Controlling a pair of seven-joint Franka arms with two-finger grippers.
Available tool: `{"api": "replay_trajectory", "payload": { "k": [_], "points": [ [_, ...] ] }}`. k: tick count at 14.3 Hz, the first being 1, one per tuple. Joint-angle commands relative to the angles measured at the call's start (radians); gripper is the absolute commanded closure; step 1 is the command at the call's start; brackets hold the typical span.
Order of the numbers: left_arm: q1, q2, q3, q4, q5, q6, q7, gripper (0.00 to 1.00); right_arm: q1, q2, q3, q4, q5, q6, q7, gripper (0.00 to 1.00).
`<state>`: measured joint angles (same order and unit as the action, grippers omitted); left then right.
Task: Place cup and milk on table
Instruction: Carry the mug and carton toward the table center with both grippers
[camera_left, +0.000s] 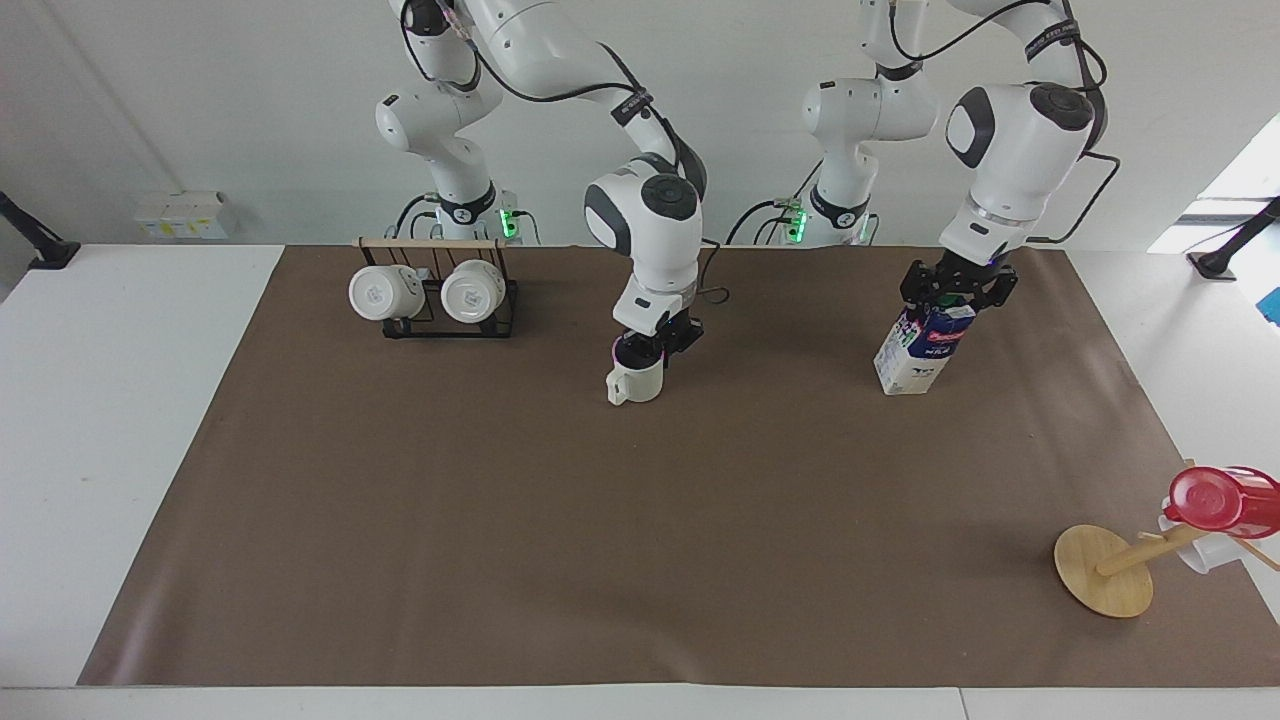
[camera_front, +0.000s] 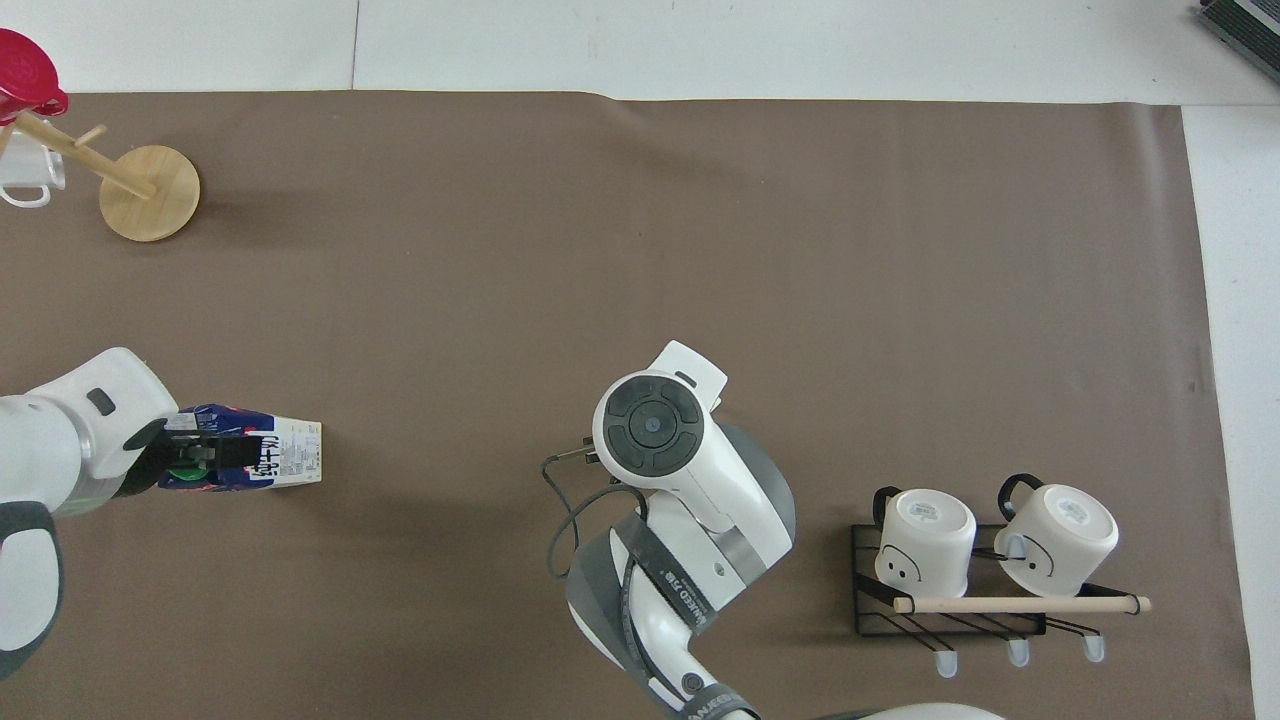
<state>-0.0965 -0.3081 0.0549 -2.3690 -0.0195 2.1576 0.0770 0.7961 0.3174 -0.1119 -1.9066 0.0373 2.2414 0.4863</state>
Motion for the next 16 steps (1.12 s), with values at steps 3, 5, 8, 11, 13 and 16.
{"api": "replay_trajectory", "payload": {
  "k": [3, 5, 8, 11, 13, 16],
  "points": [
    [-0.005, -0.026, 0.002, -0.016, 0.021, 0.004, -0.005, 0.31, -0.001, -0.003, 0.001, -0.023, 0.021, 0.032, 0.012, 1.0],
    [-0.005, -0.026, 0.002, -0.016, 0.021, 0.001, -0.005, 0.43, -0.003, -0.004, 0.0, -0.028, 0.019, 0.03, 0.009, 1.0],
    [0.001, -0.014, 0.002, 0.007, 0.021, -0.022, -0.006, 0.5, -0.006, -0.011, 0.0, -0.045, 0.019, 0.03, 0.006, 1.0],
    [0.003, 0.001, 0.0, 0.057, 0.021, -0.06, -0.014, 0.52, -0.009, -0.011, 0.0, -0.045, 0.019, 0.029, 0.014, 0.65],
    [-0.008, 0.026, 0.0, 0.129, 0.021, -0.125, -0.035, 0.53, -0.006, -0.011, 0.0, -0.037, 0.019, 0.018, 0.018, 0.0],
    [-0.018, 0.04, -0.007, 0.185, 0.021, -0.177, -0.086, 0.54, -0.011, -0.004, 0.0, 0.003, 0.01, 0.014, 0.015, 0.0]
  ]
}}
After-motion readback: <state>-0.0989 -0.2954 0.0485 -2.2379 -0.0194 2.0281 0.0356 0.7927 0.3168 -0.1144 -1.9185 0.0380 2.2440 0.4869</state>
